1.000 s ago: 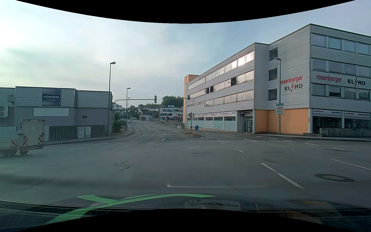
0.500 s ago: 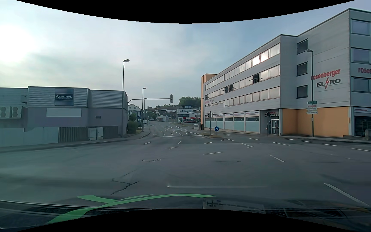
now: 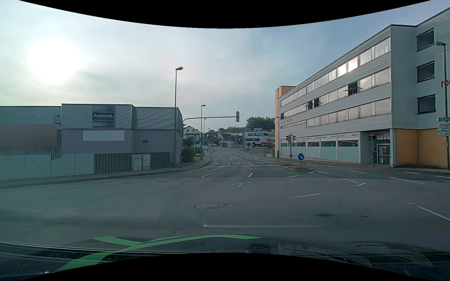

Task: Follow the waypoints while adhering to traffic rules and regulations

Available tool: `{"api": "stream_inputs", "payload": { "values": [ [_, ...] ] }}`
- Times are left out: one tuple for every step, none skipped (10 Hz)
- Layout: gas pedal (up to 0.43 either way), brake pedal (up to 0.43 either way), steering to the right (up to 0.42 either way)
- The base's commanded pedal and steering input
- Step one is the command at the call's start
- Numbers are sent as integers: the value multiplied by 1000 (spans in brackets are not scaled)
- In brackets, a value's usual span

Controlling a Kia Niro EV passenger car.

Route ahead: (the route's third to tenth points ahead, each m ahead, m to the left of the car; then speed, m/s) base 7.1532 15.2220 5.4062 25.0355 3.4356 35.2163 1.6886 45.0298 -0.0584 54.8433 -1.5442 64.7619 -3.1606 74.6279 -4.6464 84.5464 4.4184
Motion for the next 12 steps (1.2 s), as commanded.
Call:
{"api": "stream_inputs", "payload": {
  "values": [
    [59,0,-325],
    [59,0,-331],
    [59,0,-343],
    [59,0,-364],
    [59,0,-385],
    [59,0,-399],
    [59,0,-418],
    [59,0,-427],
    [59,0,-429],
    [59,0,-429],
    [59,0,-430],
    [59,0,-435]
  ]
}}
